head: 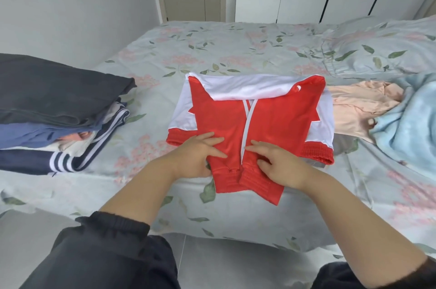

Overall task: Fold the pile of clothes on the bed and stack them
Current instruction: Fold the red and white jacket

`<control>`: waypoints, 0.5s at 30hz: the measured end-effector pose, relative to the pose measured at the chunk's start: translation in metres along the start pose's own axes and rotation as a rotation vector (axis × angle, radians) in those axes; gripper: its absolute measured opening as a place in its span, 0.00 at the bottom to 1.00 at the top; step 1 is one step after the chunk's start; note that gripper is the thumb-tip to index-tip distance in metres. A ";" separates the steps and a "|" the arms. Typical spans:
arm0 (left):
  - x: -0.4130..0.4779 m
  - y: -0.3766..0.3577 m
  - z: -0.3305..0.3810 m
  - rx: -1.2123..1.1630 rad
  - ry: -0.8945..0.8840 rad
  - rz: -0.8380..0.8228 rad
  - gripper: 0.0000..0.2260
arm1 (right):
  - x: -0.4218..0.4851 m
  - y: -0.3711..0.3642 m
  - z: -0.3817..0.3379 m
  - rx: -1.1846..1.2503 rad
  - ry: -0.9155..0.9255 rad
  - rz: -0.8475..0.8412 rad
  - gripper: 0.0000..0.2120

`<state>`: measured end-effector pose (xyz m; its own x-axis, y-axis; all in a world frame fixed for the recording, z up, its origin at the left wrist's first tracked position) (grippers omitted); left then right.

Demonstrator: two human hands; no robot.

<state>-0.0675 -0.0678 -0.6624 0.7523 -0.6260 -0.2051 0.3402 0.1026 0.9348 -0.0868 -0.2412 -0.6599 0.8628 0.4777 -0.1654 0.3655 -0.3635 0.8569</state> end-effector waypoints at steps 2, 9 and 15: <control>-0.005 -0.004 0.009 0.018 -0.048 0.001 0.24 | -0.005 -0.005 0.004 0.018 -0.025 -0.071 0.25; -0.013 -0.002 0.016 -0.174 -0.065 0.126 0.13 | -0.017 -0.024 0.003 -0.176 -0.004 -0.187 0.38; -0.010 0.015 -0.002 -0.567 0.061 0.204 0.15 | -0.026 0.030 0.018 -0.186 -0.078 -0.194 0.17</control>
<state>-0.0683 -0.0582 -0.6470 0.8592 -0.5069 -0.0698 0.4208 0.6223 0.6600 -0.0920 -0.2791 -0.6394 0.8097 0.4583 -0.3665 0.4628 -0.1148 0.8790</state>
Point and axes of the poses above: each hand's wrist, its own x-axis towards the middle knuckle, its own y-axis out of the back of the hand, z = x × y, the point moved 7 cm from there along x, towards the middle knuckle, and after that the axes turned 10 degrees about -z, right-handed, at the moved point
